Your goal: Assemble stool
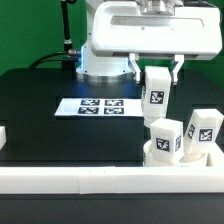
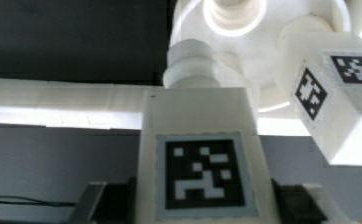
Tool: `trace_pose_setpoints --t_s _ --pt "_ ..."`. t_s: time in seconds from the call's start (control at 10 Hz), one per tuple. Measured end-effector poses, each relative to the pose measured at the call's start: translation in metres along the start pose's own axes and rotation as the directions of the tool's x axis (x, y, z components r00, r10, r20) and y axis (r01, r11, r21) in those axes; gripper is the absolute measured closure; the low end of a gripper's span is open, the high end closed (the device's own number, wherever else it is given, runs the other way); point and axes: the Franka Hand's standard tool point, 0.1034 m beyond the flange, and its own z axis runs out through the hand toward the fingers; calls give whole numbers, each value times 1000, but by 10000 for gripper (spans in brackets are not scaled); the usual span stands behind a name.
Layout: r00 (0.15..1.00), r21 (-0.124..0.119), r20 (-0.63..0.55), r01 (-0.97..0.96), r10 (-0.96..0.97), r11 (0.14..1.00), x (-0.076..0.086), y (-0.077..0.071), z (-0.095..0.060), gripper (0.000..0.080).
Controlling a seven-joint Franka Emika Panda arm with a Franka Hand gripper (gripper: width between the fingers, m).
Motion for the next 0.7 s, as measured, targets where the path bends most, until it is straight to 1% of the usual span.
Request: trace_pose_setpoints --t_s 0.1,0.2,0.3,0.4,0.5,0.7 --pt "1000 2 -7 12 -12 1000 1 1 0 463" --pt "1000 13 -13 6 -5 1000 5 7 -6 463" --pt "1000 25 -22 -3 3 1000 4 8 -9 463" --pt "999 40 -37 -6 7 999 0 2 -8 463" --pt "999 57 -36 -11 13 998 -1 -9 -9 463" --pt "999 62 -25 -22 23 998 -7 -17 -6 463"
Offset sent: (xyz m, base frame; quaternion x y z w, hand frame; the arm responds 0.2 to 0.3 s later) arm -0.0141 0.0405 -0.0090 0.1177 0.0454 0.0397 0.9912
